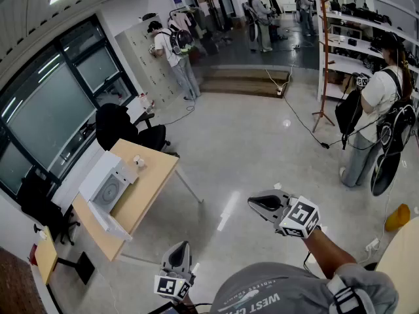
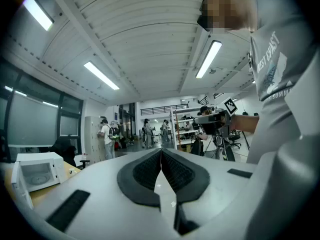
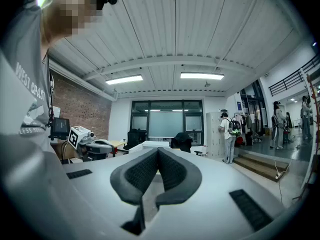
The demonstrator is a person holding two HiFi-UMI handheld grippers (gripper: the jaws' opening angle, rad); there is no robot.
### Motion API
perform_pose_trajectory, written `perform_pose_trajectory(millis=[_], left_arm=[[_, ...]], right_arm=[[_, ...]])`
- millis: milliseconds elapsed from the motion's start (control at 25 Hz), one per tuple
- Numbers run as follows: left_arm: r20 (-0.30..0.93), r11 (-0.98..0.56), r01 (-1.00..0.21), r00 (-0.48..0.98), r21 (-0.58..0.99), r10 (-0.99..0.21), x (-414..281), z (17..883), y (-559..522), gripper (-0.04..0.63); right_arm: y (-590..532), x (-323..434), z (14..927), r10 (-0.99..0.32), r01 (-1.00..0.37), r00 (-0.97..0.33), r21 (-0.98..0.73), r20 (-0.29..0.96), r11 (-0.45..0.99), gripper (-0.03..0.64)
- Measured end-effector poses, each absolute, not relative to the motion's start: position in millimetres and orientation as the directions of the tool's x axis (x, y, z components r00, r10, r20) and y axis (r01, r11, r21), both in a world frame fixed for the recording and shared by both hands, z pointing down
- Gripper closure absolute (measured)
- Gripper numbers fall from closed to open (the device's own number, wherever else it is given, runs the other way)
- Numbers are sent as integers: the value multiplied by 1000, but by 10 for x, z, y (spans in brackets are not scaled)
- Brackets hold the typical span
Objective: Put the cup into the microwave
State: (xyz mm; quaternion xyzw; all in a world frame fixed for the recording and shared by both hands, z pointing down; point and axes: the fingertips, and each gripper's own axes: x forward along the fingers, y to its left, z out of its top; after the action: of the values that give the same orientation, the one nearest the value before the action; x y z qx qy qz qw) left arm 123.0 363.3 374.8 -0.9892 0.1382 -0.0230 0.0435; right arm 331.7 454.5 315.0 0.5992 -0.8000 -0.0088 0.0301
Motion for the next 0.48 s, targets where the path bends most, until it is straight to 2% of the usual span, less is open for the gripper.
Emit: perform_pose_trajectory(millis=[480], left_arm=[[37, -957, -277, 959, -92, -281, 1242, 3770, 3721, 574]], right_arm=[[4625, 3364, 3208, -959, -959, -282, 12, 24, 282, 600]])
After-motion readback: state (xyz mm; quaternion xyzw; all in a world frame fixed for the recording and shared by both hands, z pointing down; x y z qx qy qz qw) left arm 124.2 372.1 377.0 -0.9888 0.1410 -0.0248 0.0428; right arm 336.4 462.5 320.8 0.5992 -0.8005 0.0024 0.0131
